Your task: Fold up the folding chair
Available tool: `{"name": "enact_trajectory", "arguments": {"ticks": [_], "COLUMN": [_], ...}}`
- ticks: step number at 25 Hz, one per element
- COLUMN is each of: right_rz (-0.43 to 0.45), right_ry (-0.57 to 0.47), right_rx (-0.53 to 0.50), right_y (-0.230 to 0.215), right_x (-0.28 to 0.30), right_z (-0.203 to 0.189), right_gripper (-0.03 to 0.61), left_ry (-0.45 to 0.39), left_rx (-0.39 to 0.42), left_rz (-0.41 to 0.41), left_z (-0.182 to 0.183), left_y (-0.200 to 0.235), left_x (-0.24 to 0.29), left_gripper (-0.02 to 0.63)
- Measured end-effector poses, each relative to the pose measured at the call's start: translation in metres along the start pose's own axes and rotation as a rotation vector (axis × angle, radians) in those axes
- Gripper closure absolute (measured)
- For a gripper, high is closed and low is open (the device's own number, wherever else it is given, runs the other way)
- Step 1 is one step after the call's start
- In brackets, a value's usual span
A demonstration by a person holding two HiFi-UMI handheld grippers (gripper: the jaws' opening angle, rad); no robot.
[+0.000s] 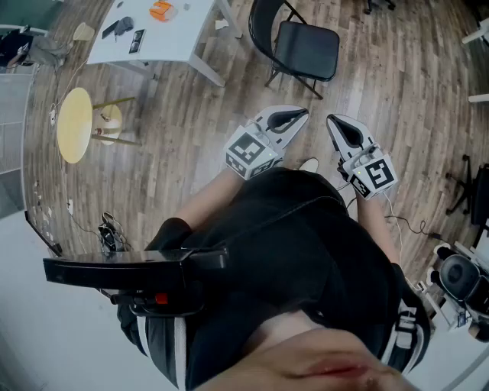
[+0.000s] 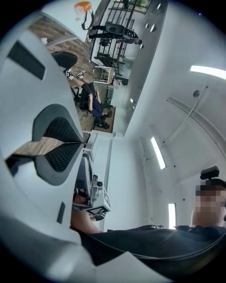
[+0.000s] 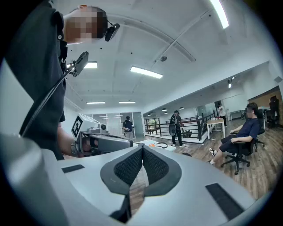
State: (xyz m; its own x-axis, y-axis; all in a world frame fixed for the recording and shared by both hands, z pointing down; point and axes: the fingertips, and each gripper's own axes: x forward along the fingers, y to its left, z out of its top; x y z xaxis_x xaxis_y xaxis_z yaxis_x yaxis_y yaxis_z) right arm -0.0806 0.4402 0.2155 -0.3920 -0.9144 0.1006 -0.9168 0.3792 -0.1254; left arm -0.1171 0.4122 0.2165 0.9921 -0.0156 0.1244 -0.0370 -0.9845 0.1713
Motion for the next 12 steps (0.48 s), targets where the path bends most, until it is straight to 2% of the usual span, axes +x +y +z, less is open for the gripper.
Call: {"name": "enact_trajectory", "arguments": {"ticks": [12], "right_rz": [0.027], "right_ry": [-0.005], "right_rx": [0.003], "right_y": [-0.002], "right_x": [-0.013], "right_z": [-0.001], "right_gripper": [0.566], "left_ry": [0.008], "left_rx": [-0.014], "left_rz": [0.026], "left_z": [-0.001], "left_y": [-0.01], "left_x": [0.008], "left_gripper": [0.607]}}
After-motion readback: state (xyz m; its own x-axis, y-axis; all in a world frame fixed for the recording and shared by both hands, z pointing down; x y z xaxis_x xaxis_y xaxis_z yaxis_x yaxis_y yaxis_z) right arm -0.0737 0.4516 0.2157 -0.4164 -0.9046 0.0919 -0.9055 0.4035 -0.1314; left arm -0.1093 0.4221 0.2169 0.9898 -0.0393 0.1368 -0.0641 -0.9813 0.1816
